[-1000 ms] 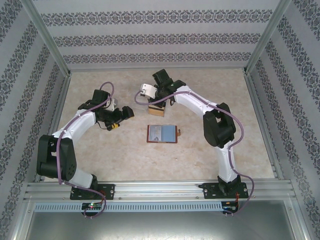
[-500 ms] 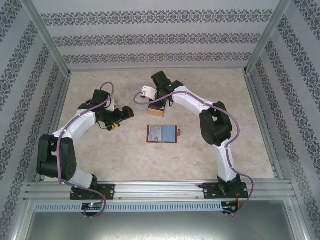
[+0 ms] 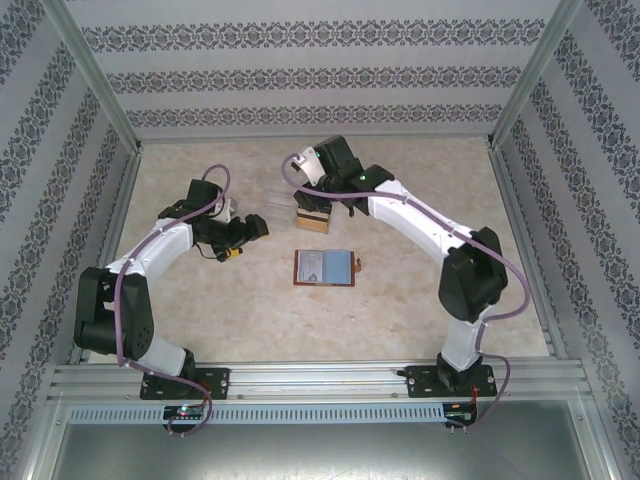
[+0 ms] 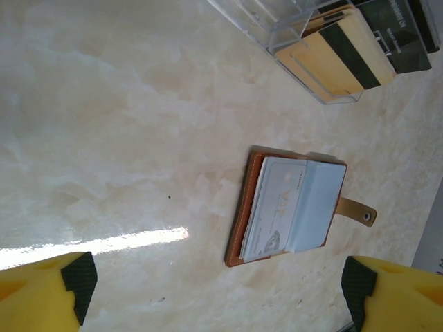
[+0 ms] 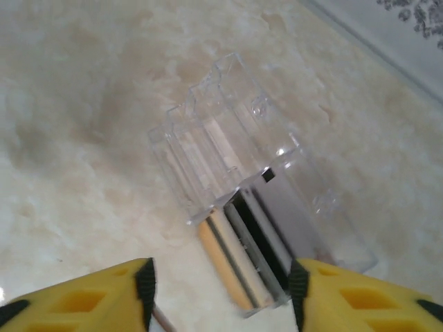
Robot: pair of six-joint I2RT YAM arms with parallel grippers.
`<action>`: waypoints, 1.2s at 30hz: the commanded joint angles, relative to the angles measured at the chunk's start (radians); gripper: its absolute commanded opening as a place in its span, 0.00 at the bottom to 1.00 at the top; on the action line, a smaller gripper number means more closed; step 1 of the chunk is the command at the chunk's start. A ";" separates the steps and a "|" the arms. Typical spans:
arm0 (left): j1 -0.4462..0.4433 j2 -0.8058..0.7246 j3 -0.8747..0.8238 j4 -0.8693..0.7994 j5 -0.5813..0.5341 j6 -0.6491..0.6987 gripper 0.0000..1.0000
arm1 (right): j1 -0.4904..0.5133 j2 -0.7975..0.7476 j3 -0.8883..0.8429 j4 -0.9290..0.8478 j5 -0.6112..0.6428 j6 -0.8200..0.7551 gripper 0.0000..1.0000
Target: Take the credit cards out of the card holder
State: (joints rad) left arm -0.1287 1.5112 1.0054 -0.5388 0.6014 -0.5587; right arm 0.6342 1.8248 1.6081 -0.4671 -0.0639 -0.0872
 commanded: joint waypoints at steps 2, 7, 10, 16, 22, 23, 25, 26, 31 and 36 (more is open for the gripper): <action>-0.050 0.017 0.022 0.017 0.011 -0.017 0.87 | 0.021 -0.090 -0.159 0.046 0.048 0.464 0.60; -0.128 0.043 0.020 0.083 0.011 -0.068 0.75 | 0.045 -0.139 -0.348 0.071 0.025 0.756 0.59; -0.179 0.080 0.022 0.122 0.011 -0.102 0.63 | 0.050 -0.153 -0.451 0.129 0.001 0.868 0.57; -0.252 0.174 0.053 0.188 0.006 -0.158 0.41 | 0.050 -0.115 -0.518 0.193 -0.064 0.953 0.39; -0.285 0.243 0.076 0.234 -0.007 -0.192 0.25 | 0.052 -0.065 -0.526 0.224 -0.097 0.996 0.27; -0.288 0.252 0.081 0.235 -0.008 -0.194 0.24 | 0.052 -0.057 -0.526 0.227 -0.101 0.998 0.26; -0.295 0.278 0.088 0.239 -0.009 -0.196 0.19 | 0.052 -0.039 -0.527 0.235 -0.110 1.004 0.25; -0.297 0.288 0.090 0.240 -0.011 -0.197 0.18 | 0.052 -0.033 -0.524 0.238 -0.113 1.007 0.25; -0.301 0.329 0.082 0.263 -0.013 -0.213 0.11 | 0.046 -0.005 -0.530 0.247 -0.127 1.010 0.21; -0.301 0.342 0.066 0.264 -0.036 -0.217 0.09 | 0.035 0.010 -0.551 0.262 -0.131 1.016 0.21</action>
State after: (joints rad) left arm -0.4198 1.8484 1.0756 -0.3019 0.5892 -0.7624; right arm 0.6762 1.8153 1.0756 -0.2245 -0.1818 0.9146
